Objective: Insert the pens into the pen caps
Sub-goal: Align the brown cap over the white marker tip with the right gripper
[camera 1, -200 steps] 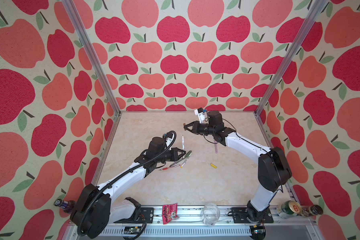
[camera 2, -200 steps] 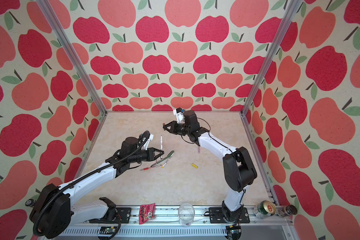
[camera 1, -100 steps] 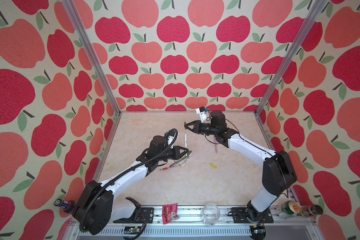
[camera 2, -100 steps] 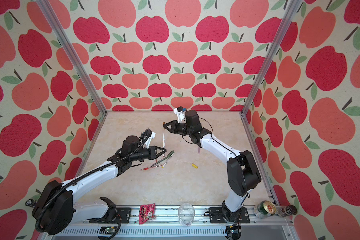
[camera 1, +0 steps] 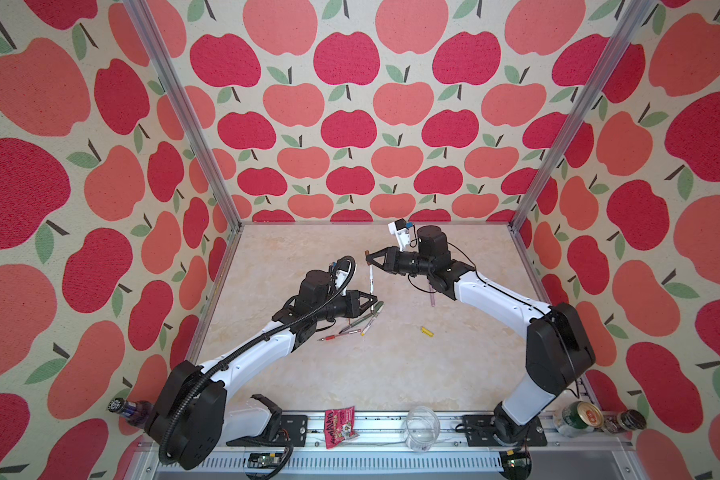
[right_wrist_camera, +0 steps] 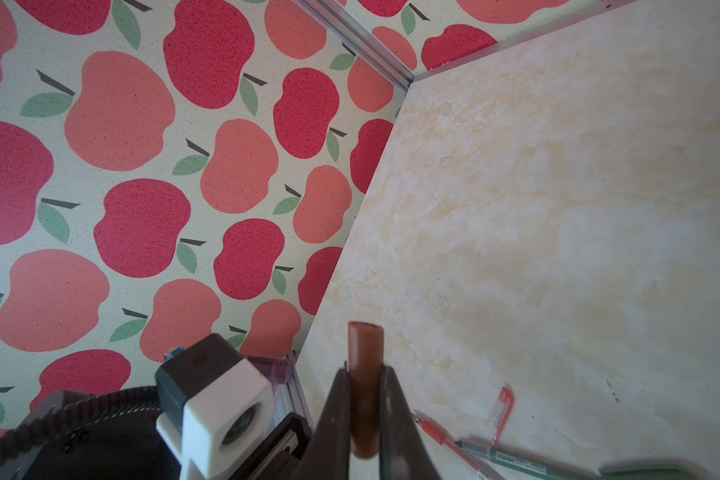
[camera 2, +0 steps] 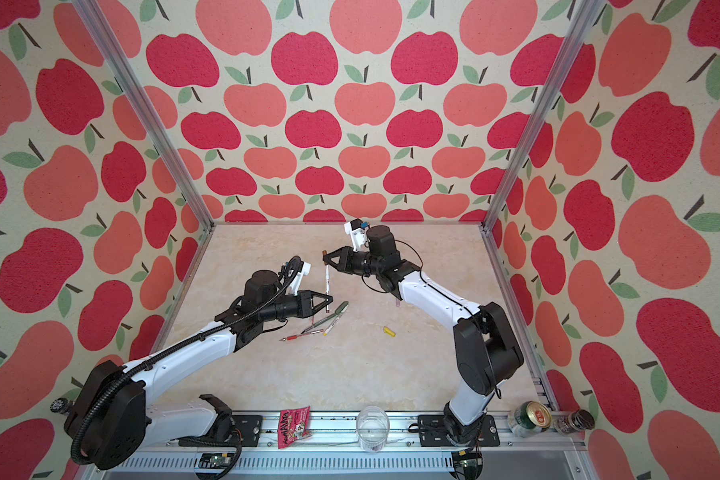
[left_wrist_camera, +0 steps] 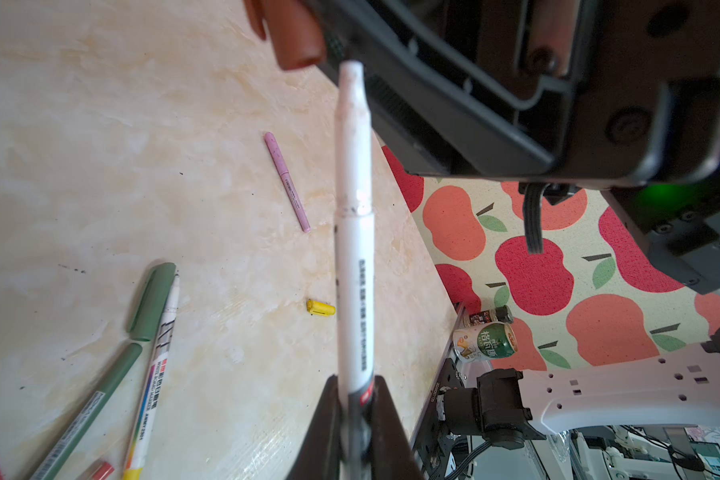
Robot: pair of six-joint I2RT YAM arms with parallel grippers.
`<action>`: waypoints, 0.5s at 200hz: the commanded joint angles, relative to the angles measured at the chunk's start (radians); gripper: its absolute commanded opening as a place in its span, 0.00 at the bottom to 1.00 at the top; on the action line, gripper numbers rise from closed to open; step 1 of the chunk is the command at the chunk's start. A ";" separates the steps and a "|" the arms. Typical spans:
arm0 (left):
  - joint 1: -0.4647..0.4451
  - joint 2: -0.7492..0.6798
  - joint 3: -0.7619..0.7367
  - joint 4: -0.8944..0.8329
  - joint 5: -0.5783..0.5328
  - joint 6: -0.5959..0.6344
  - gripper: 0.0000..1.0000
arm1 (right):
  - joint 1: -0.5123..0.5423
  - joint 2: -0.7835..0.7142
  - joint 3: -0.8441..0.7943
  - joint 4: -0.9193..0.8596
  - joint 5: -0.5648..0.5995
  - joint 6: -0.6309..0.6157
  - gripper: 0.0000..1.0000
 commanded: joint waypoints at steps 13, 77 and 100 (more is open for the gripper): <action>-0.004 0.005 0.015 0.016 -0.005 -0.001 0.07 | 0.005 -0.063 -0.005 0.011 0.007 -0.015 0.08; -0.004 -0.012 0.007 0.011 -0.014 -0.001 0.07 | 0.005 -0.077 -0.014 -0.004 0.016 -0.035 0.08; -0.005 -0.015 0.012 0.007 -0.012 -0.001 0.07 | 0.006 -0.077 -0.020 -0.014 0.021 -0.045 0.08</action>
